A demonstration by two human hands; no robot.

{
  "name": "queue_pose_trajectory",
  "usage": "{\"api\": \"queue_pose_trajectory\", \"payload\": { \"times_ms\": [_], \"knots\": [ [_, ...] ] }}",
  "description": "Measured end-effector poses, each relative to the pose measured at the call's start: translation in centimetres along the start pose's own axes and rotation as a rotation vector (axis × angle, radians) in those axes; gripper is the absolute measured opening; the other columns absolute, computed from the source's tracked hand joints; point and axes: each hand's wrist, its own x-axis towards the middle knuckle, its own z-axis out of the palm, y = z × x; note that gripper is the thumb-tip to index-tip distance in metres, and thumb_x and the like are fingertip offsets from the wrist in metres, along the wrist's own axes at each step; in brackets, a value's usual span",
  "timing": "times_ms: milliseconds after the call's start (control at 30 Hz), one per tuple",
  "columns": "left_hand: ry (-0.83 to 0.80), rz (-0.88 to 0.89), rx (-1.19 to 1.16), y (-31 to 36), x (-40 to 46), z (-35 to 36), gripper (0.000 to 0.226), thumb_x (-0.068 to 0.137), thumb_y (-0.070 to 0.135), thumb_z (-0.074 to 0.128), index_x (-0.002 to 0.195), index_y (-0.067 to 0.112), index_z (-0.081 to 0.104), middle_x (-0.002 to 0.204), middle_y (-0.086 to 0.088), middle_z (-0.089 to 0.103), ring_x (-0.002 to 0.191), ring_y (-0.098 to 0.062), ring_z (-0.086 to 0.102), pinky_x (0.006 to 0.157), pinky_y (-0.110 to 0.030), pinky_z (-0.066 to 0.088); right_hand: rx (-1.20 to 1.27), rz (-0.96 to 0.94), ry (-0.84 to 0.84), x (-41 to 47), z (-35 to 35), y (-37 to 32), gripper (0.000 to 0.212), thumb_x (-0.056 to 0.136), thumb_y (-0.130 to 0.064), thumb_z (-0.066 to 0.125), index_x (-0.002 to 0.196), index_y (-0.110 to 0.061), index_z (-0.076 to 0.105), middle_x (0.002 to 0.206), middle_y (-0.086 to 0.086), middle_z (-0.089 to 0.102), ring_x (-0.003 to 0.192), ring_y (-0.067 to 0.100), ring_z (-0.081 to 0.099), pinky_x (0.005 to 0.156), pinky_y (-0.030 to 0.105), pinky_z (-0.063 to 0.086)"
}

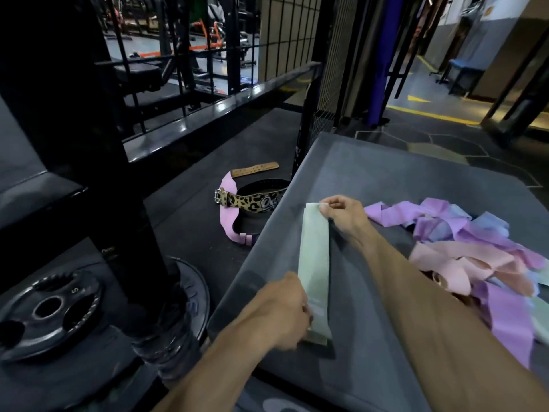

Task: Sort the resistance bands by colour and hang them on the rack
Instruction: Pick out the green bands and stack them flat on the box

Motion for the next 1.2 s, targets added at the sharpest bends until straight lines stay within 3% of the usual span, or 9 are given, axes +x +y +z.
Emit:
{"api": "queue_pose_trajectory", "payload": {
  "times_ms": [100,167,233,300,400,633,833,1000,1200],
  "knots": [
    [-0.014,-0.039,0.030,0.0,0.5,0.0,0.013,0.097,0.023,0.050,0.107,0.015,0.053,0.105,-0.008,0.069,0.095,-0.031,0.069,0.083,-0.045,0.059,-0.087,0.026,0.035,0.8,0.5,1.2,0.009,0.074,-0.026,0.081,0.074,-0.022,0.073,0.071,-0.007,0.067,0.070,0.012,0.061,0.081,0.030,0.053],
    [-0.034,-0.045,0.053,0.0,0.8,0.0,0.012,0.097,0.022,0.052,0.106,0.015,0.056,0.109,-0.007,0.068,0.097,-0.029,0.069,0.086,-0.046,0.058,-0.155,0.052,0.053,1.9,0.7,2.5,0.027,0.055,-0.052,0.075,0.078,-0.039,0.076,0.071,-0.016,0.072,0.083,0.013,0.069,0.096,0.043,0.052],
    [-0.045,-0.042,0.123,-0.1,1.0,0.1,0.014,0.097,0.021,0.054,0.110,0.015,0.056,0.112,-0.006,0.066,0.100,-0.027,0.066,0.090,-0.045,0.055,-0.211,0.060,0.074,1.9,1.2,2.5,0.021,0.056,-0.052,0.073,0.077,-0.051,0.072,0.070,-0.022,0.071,0.091,0.011,0.070,0.101,0.047,0.048],
    [-0.050,-0.040,0.181,-0.2,1.2,0.3,0.016,0.097,0.024,0.054,0.112,0.016,0.056,0.113,-0.006,0.066,0.103,-0.027,0.063,0.093,-0.044,0.053,-0.264,0.053,0.123,0.9,1.6,1.5,0.005,0.067,-0.045,0.075,0.070,-0.047,0.072,0.070,-0.022,0.069,0.098,0.012,0.067,0.102,0.044,0.046],
    [-0.060,-0.025,0.259,-0.2,1.2,0.4,0.020,0.098,0.029,0.053,0.115,0.019,0.054,0.118,-0.005,0.063,0.105,-0.028,0.061,0.093,-0.044,0.051,-0.333,0.031,0.168,0.3,1.7,1.2,0.009,0.074,-0.039,0.074,0.069,-0.042,0.066,0.076,-0.023,0.067,0.108,0.016,0.063,0.104,0.044,0.043],
    [-0.091,0.025,0.343,-0.5,1.3,0.1,0.019,0.099,0.035,0.050,0.110,0.020,0.051,0.117,-0.006,0.060,0.090,-0.027,0.054,0.083,-0.040,0.049,-0.382,0.048,0.105,0.2,1.6,0.4,0.007,0.077,-0.035,0.071,0.072,-0.038,0.069,0.084,-0.020,0.071,0.101,0.012,0.065,0.104,0.043,0.044],
    [0.002,0.012,0.349,-0.2,1.6,-0.2,0.029,0.100,0.047,0.045,0.105,0.019,0.039,0.122,-0.010,0.061,0.105,-0.033,0.059,0.083,-0.042,0.044,-0.406,0.091,0.056,1.0,1.5,-1.0,0.015,0.068,-0.039,0.059,0.075,-0.033,0.071,0.082,-0.017,0.071,0.091,0.020,0.068,0.093,0.045,0.055],
    [0.126,-0.031,0.412,1.4,1.7,1.0,0.067,0.085,0.079,0.047,0.110,0.019,0.036,0.120,-0.006,0.063,0.113,-0.031,0.060,0.079,-0.041,0.036,-0.931,-0.099,-0.024,0.7,2.7,-2.2,0.045,0.080,-0.067,0.050,0.087,-0.024,0.064,0.098,0.000,0.064,0.093,0.029,0.062,0.075,0.035,0.047],
    [0.125,-0.053,0.511,2.5,2.1,2.1,0.061,0.081,0.066,0.061,0.105,0.018,0.030,0.113,-0.003,0.064,0.106,-0.028,0.063,0.073,-0.038,0.033,-1.204,-0.173,-0.035,0.6,3.6,-3.2,0.031,0.087,-0.043,0.056,0.105,-0.019,0.063,0.113,0.006,0.065,0.104,0.031,0.063,0.073,0.032,0.040]
  ]
}}
